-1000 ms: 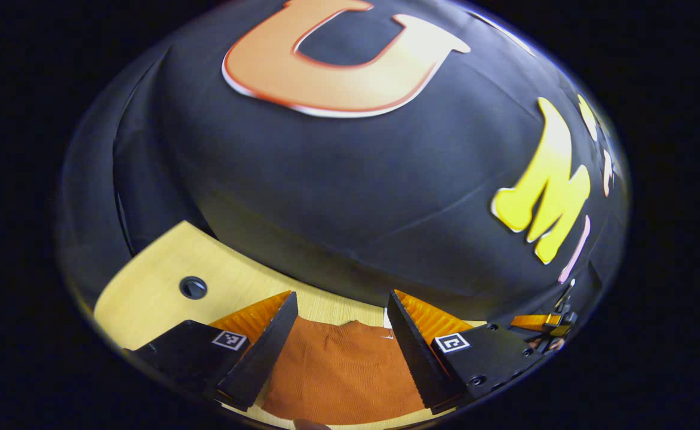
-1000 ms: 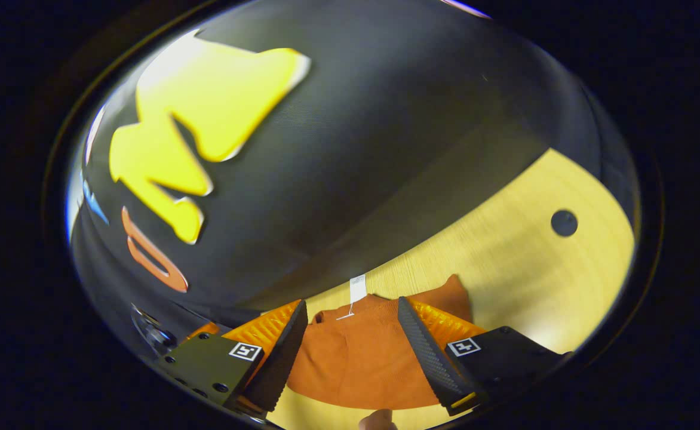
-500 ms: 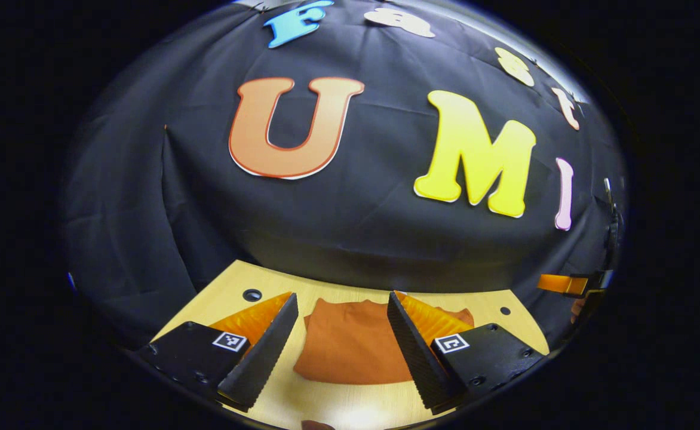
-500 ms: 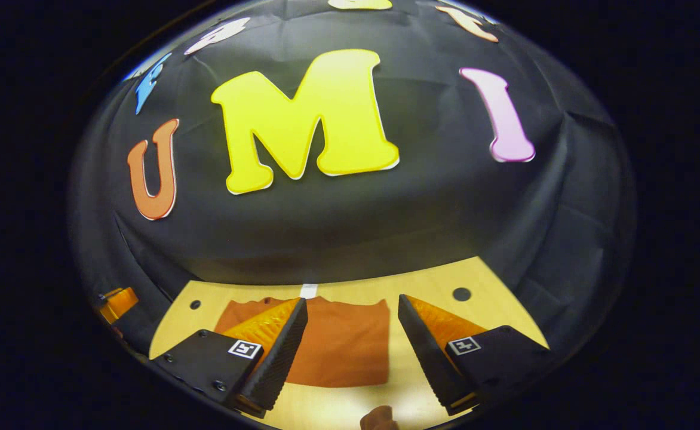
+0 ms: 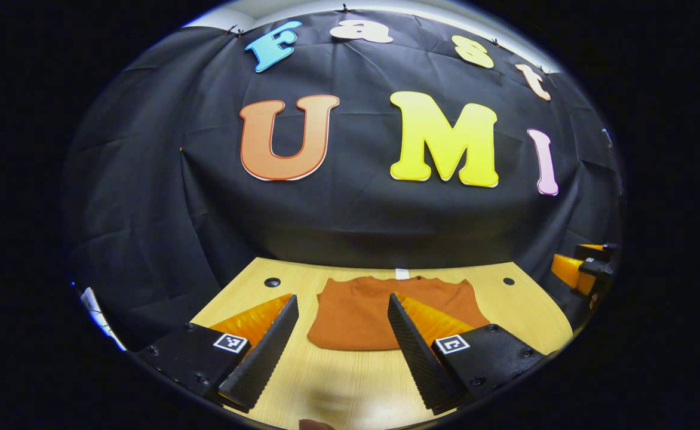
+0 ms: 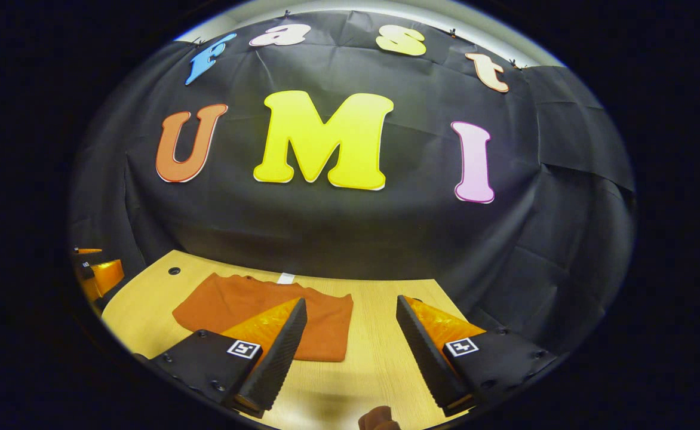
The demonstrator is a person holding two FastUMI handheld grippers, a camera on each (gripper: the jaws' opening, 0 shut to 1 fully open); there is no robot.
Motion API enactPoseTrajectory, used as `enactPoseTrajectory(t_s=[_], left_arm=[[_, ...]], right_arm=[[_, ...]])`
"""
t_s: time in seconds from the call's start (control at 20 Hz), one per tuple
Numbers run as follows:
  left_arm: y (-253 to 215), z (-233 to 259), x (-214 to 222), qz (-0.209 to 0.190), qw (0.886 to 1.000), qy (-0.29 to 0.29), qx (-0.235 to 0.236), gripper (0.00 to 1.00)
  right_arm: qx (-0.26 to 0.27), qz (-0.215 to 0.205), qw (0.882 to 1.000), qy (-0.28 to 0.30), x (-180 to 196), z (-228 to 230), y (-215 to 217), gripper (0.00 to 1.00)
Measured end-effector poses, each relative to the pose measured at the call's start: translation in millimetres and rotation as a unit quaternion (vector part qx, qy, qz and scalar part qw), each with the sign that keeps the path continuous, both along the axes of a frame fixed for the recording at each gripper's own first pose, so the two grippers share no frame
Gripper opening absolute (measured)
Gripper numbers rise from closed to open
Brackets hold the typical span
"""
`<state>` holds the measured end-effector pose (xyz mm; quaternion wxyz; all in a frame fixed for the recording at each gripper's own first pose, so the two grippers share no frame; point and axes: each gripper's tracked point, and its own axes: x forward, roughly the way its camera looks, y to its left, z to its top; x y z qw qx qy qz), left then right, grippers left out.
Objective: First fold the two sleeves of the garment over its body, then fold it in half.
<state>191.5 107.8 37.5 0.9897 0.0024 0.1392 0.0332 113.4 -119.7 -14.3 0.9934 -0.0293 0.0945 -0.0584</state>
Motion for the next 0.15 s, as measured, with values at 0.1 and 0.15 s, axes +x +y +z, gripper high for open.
enactPoseTrajectory(t_s=[0.1,0.15], left_arm=[[0.6,-2.0,-5.5,0.004,1.0,0.003,0.0,0.98],[0.3,0.7,-5.1,0.006,1.0,-0.001,-0.002,0.98]], right_arm=[[0.007,0.007,1.0,-0.002,-6.4,3.1,4.0,0.96],[0.006,0.007,1.0,-0.005,-8.4,6.3,4.0,0.96]])
